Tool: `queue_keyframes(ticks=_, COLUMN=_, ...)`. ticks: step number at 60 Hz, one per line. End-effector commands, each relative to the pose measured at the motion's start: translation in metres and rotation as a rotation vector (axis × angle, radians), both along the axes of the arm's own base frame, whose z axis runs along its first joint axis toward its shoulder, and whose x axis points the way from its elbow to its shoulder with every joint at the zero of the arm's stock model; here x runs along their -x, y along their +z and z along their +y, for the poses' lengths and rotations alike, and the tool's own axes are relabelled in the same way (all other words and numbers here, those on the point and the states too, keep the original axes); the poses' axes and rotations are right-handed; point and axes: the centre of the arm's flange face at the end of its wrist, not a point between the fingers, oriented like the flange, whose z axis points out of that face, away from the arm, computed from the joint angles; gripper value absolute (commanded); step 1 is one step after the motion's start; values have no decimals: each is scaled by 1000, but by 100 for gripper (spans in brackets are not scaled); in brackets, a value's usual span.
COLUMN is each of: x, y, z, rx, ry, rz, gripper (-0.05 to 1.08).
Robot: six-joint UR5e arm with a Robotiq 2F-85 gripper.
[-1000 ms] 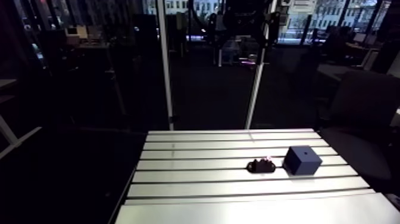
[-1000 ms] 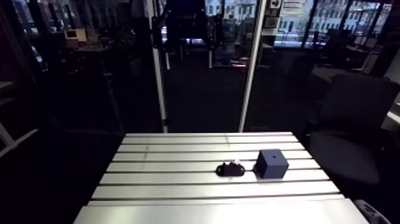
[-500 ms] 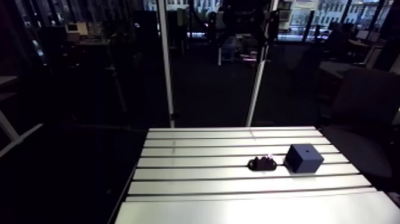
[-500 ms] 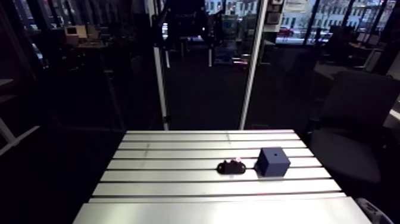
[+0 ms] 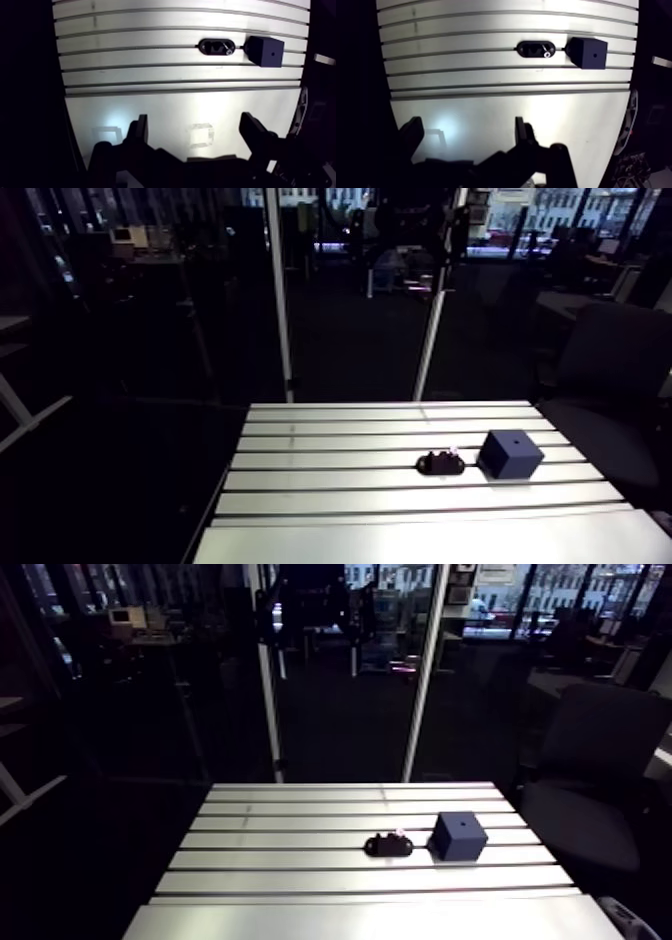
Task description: Pick up the M10 bolt and insert it into the hole until fully seated.
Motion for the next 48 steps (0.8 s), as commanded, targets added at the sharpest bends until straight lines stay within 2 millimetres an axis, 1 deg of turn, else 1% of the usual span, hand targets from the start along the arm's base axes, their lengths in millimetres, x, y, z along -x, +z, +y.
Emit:
queue_keyframes(ticks=1, x=0, y=-1, z=2, rx=-2, ry=5, rz=-2, gripper=1)
queue_keyframes(ticks=6, x=0, y=-3, z=5, rx=-1, ry=3, rz=-4, gripper=1)
queue_keyframes(ticks=19, x=-2, y=-17, z=9, rx=2, ry=44, rz=-30, gripper=1)
queue_keyframes(ticks=23, x=0, y=-24, z=18, rx=1, ry=53, rz=-4, gripper=1)
queue_keyframes(ticks=28, x=2, y=-29, z=24, rx=-2, ry=66, rz=23, gripper=1)
queue_keyframes(ticks=32, x=0, y=-33, z=29, rx=-4, ry=84, rz=33, gripper=1)
queue_keyframes(ticks=34, x=-3, y=-38, z=37, rx=-3, ry=94, rz=34, gripper=1)
queue_keyframes(ticks=37, x=-3, y=-39, z=40, rx=-2, ry=97, rz=38, gripper=1)
queue_keyframes(ticks=38, x=-4, y=-42, z=44, rx=-2, ry=99, rz=42, gripper=1)
queue_keyframes(ticks=48, x=-5, y=-54, z=56, rx=-12, ry=109, rz=86, gripper=1)
